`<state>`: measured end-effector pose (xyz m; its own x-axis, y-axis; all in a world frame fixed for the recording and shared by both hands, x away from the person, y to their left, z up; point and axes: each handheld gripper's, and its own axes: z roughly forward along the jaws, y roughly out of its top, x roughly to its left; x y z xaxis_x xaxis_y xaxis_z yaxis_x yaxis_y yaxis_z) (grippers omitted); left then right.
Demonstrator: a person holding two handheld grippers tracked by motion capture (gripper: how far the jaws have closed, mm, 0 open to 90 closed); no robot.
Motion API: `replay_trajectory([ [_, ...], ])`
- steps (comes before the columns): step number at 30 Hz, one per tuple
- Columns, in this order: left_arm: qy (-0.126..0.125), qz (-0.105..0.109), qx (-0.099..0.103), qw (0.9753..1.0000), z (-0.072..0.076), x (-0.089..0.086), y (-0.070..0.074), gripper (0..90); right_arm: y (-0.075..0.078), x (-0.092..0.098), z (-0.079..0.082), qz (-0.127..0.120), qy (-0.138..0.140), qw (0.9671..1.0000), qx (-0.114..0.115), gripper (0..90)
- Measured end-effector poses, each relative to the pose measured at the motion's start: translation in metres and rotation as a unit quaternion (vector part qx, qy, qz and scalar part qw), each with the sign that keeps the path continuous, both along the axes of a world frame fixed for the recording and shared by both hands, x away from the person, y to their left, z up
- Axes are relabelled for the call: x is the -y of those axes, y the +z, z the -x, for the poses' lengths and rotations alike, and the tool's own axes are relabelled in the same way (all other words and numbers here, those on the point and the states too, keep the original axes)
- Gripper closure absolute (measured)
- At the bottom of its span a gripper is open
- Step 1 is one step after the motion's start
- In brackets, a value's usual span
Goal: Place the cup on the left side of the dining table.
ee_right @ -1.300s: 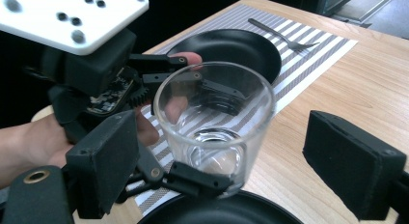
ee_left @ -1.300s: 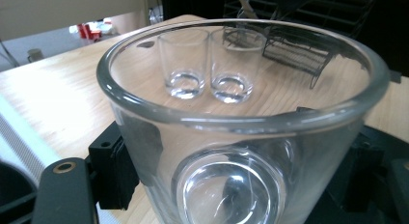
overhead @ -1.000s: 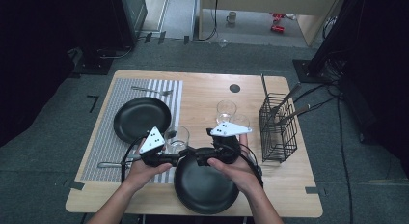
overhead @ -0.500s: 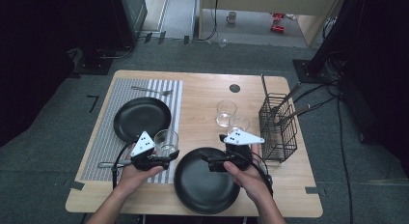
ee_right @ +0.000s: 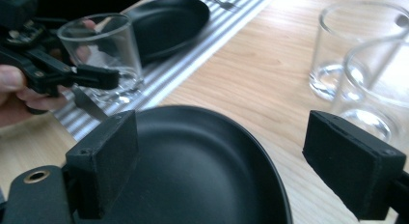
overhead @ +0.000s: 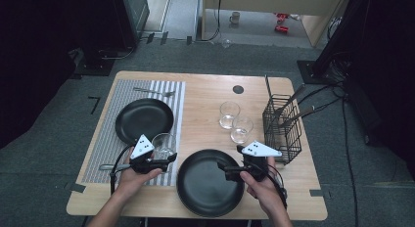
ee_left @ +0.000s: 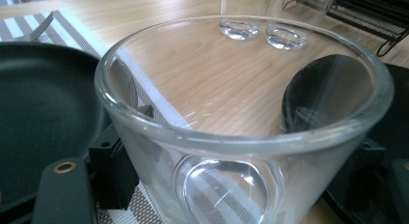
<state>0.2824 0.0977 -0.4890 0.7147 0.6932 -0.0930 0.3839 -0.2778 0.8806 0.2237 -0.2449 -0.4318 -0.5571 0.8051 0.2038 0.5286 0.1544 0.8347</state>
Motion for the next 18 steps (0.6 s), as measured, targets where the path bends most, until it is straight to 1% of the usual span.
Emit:
replay_trajectory([
  [4,0.007,0.000,-0.006,1.0000,-0.001,-0.001,-0.002,21.4,-0.009,0.009,0.004,0.001,-0.016,0.9998,-0.008,12.1],
  [7,0.011,-0.008,-0.007,0.9999,-0.002,-0.001,-0.003,21.4,-0.015,0.015,0.006,0.003,-0.026,0.9996,-0.010,12.2],
  [10,0.019,-0.017,-0.012,0.9996,-0.003,-0.001,-0.006,21.3,-0.020,0.021,0.008,0.002,-0.036,0.9993,-0.013,12.2],
  [14,0.028,-0.030,-0.013,0.9991,-0.005,0.000,-0.008,21.2,-0.025,0.027,0.011,-0.001,-0.044,0.9989,-0.017,12.2],
  [18,0.041,-0.037,-0.024,0.9982,-0.009,-0.001,-0.010,21.1,-0.030,0.032,0.014,-0.002,-0.049,0.9986,-0.020,12.2],
])
